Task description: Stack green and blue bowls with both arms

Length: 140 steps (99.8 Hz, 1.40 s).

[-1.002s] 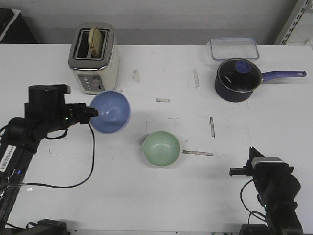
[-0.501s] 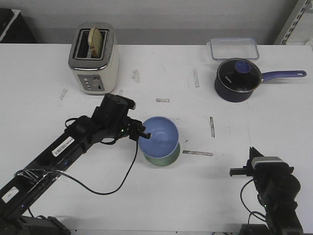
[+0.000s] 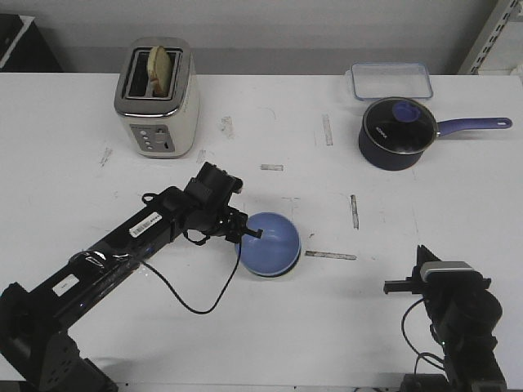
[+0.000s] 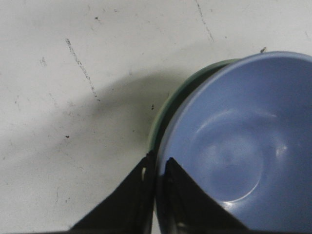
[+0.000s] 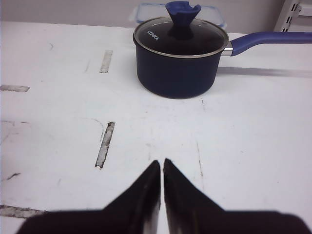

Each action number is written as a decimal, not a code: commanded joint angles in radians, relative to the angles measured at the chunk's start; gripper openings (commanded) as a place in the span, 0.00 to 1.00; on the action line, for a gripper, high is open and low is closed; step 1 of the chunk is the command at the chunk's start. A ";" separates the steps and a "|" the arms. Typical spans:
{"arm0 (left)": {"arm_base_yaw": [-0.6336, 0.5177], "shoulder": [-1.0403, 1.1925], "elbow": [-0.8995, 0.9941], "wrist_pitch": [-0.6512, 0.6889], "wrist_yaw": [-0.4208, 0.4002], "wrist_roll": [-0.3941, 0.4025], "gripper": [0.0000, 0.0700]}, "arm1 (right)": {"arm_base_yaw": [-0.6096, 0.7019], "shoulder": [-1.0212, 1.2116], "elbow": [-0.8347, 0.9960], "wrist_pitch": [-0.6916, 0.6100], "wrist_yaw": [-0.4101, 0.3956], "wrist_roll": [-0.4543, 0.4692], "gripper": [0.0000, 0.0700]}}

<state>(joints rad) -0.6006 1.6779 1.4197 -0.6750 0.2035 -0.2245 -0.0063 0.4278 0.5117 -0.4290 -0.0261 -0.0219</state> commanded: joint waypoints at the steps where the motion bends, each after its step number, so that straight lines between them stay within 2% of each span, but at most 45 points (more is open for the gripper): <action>1: -0.011 0.015 0.017 0.004 -0.002 -0.002 0.00 | 0.002 0.006 0.005 0.008 0.000 -0.005 0.00; 8: -0.012 0.015 0.017 0.003 -0.002 -0.002 0.01 | 0.002 0.006 0.005 0.008 0.000 -0.005 0.00; 12: -0.012 0.015 0.017 0.003 -0.001 -0.002 0.05 | 0.002 0.006 0.005 0.009 0.000 -0.005 0.00; 36: -0.017 0.015 0.021 0.025 0.000 -0.002 0.76 | 0.002 0.006 0.005 0.009 0.000 -0.005 0.00; 40: -0.017 0.015 0.025 0.025 -0.001 -0.002 0.83 | 0.002 0.006 0.005 0.009 0.000 -0.005 0.00; 48: -0.017 0.015 0.037 0.021 -0.001 -0.002 0.89 | 0.002 0.006 0.005 0.008 0.000 -0.005 0.00; 64: -0.007 0.007 0.073 -0.017 -0.001 0.004 0.89 | 0.002 0.006 0.005 0.009 0.000 -0.005 0.00; 85: 0.047 -0.027 0.148 -0.134 -0.012 0.046 0.84 | 0.002 0.006 0.005 0.008 0.000 -0.005 0.00; 93: 0.080 -0.058 0.165 -0.170 -0.049 0.058 0.66 | 0.002 0.006 0.005 0.009 0.001 -0.005 0.00; 106: 0.143 -0.130 0.171 -0.194 -0.134 0.059 0.30 | 0.002 0.006 0.005 0.009 0.001 -0.005 0.00; 117: 0.210 -0.196 0.171 -0.216 -0.155 0.067 0.01 | 0.002 0.006 0.005 0.009 0.001 -0.005 0.00; 140: 0.346 -0.317 0.136 -0.243 -0.157 0.196 0.00 | 0.002 0.006 0.005 0.009 0.001 -0.005 0.00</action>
<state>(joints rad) -0.2733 1.3811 1.5646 -0.9260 0.0494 -0.0959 -0.0063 0.4278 0.5117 -0.4286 -0.0261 -0.0219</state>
